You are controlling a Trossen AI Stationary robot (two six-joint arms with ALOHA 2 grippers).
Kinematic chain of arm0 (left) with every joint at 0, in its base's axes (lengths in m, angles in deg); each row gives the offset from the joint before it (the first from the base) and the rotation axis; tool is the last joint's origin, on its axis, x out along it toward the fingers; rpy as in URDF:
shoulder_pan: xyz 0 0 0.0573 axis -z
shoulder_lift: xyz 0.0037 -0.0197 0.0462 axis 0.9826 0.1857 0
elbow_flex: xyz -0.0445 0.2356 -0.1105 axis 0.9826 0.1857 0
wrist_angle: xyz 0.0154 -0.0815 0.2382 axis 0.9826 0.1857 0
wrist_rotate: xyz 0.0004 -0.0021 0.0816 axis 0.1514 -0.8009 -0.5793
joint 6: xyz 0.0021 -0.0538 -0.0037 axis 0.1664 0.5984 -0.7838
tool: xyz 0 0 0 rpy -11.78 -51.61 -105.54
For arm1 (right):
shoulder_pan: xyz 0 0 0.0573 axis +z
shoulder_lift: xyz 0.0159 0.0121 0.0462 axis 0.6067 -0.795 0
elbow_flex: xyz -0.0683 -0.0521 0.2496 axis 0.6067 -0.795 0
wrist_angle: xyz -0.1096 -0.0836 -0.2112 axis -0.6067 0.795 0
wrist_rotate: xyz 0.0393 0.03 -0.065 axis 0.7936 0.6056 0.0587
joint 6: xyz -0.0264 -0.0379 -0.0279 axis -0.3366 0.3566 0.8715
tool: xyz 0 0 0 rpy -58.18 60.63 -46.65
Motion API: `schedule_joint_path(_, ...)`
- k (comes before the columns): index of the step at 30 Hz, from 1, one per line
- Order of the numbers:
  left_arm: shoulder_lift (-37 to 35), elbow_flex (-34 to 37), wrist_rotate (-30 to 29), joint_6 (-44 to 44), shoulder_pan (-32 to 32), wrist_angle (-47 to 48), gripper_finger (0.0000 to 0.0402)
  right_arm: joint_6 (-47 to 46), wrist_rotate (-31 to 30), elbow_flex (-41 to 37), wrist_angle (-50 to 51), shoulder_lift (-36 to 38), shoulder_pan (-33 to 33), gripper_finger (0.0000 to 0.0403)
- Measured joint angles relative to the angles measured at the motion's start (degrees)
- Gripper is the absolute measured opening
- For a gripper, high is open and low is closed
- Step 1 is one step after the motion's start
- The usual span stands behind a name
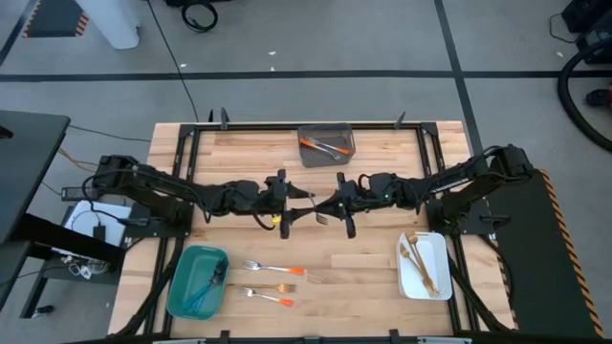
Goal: Sort silverware by color (type)
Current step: Put the blue fork into the green bin
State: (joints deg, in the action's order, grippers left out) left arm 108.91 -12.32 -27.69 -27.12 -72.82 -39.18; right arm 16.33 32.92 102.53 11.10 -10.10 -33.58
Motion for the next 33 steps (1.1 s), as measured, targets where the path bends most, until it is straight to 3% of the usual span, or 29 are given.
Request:
schedule_joint_path(8,2.21,0.02,0.11,-1.20,0.09,-4.32,0.0186,0.04,-1.16,0.00,-0.28,-0.33,0.00,0.0024)
schedule_joint_path(27,2.21,0.02,0.20,-3.50,0.15,-5.06,0.0043,3.19,-3.16,0.00,-0.68,-0.33,0.87,0.0024)
schedule_joint_path(33,2.21,0.02,0.24,-3.92,0.07,-5.29,0.0029,4.76,-7.28,0.00,-0.70,-0.33,2.33,0.0028)
